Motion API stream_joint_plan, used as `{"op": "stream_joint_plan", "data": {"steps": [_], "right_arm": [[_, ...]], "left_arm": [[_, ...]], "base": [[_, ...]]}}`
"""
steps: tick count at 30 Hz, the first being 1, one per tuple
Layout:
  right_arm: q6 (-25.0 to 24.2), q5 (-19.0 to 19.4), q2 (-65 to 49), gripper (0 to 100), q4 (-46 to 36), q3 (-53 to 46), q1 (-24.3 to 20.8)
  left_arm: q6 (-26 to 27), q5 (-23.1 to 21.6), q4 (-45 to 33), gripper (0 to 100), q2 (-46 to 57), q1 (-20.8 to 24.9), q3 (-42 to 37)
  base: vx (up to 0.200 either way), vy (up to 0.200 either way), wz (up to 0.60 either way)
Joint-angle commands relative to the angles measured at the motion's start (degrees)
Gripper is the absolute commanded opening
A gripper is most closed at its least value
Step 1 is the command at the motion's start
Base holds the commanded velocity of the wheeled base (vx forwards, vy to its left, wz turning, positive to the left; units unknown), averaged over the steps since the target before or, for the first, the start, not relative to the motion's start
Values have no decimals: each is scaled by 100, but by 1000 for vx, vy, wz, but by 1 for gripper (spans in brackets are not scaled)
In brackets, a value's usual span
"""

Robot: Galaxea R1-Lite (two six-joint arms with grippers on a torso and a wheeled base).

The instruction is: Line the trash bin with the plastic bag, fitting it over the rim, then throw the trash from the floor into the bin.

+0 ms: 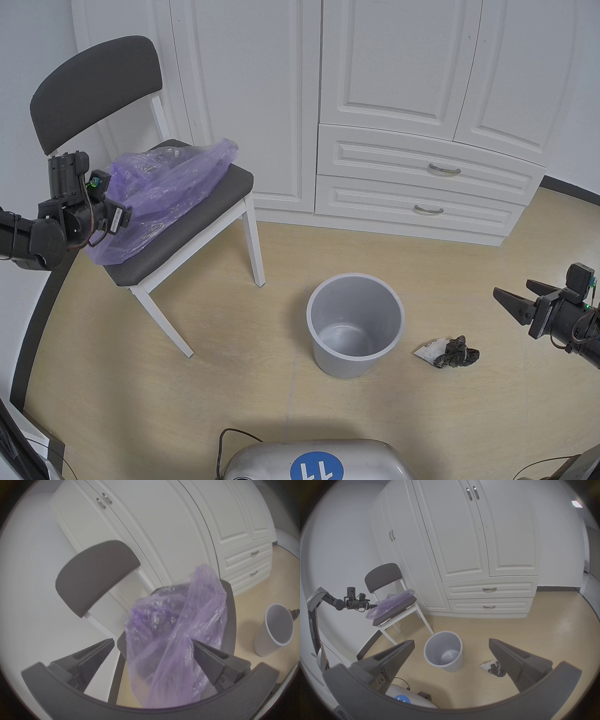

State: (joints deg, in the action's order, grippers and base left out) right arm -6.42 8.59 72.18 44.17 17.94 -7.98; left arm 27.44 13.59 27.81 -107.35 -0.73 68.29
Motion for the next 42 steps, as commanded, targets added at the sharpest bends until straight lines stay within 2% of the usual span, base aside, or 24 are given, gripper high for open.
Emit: {"op": "stream_joint_plan", "data": {"steps": [1, 8, 17, 30, 35, 42], "right_arm": [[-17, -7, -20, 100, 127, 42, -19], [-122, -7, -29, 100, 224, 34, -19], [-122, 2, -29, 100, 224, 25, -19], [-122, 11, -37, 100, 224, 16, -28], [-122, 11, -29, 100, 215, 7, -28], [-122, 11, -29, 100, 215, 7, -19]], "left_arm": [[-19, 12, -82, 100, -111, 100, 580], [-11, 38, -241, 100, -330, 425, 536], [288, 38, -241, 100, -357, 398, 141], [429, 56, -214, 100, -190, 381, -527], [552, 460, -188, 100, -181, 372, -624], [578, 522, -179, 100, -67, 258, -545]], "base": [[0, 0, 0], [0, 0, 0], [0, 0, 0], [0, 0, 0], [0, 0, 0], [0, 0, 0]]}}
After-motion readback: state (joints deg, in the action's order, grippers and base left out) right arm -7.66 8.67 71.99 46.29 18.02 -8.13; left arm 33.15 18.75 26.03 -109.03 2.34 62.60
